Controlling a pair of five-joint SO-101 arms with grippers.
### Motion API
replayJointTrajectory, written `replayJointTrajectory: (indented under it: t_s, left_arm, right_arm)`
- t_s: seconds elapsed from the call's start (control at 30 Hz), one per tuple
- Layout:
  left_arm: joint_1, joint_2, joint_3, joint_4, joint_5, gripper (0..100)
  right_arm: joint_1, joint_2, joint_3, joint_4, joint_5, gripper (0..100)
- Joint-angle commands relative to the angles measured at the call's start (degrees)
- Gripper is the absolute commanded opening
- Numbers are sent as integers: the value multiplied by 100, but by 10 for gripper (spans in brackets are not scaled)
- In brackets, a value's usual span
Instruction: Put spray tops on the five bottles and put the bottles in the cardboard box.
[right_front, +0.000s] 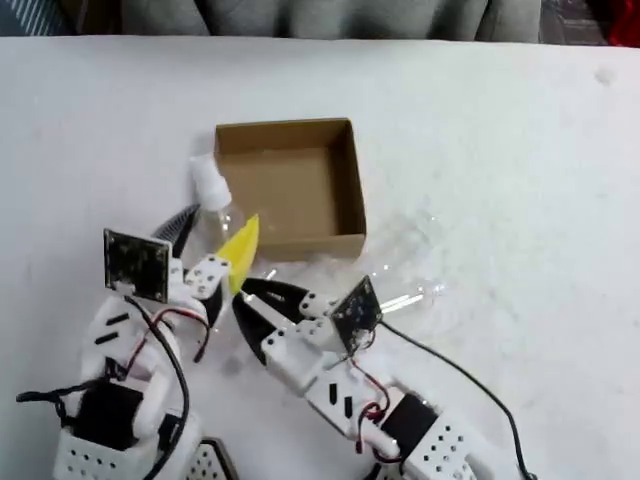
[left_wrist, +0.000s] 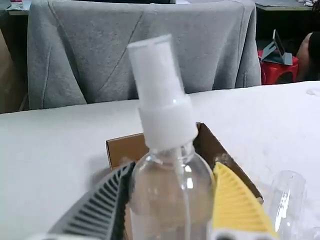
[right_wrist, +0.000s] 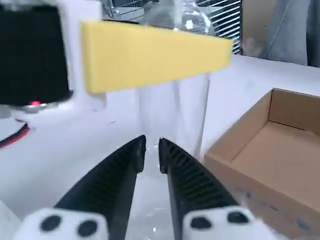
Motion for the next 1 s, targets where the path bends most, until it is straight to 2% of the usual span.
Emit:
replayJointTrajectory:
  t_s: [0.0,0.17,0.37,0.53,0.7,0.97]
  left_arm:
    - [154,-154,-396,0,79,21]
    - [576,-145,-501,114,79,21]
    - [611,-136,-554,18,79,21]
    - [681,-154,-668,105,475,21]
    - [1033,-154,-879,440,484,21]
    - [927,-119,-844,229,466,21]
  right_arm:
    - [-13,-48,79,-75,-35,15]
    - [-22,-48,79,-75,-26,15]
    - [-338,-57,79,-110,-26,15]
    - [-180,-48,79,-84,-26,15]
    - [101,-48,79,-75,-26,15]
    - [145,-66,79,189,-9,15]
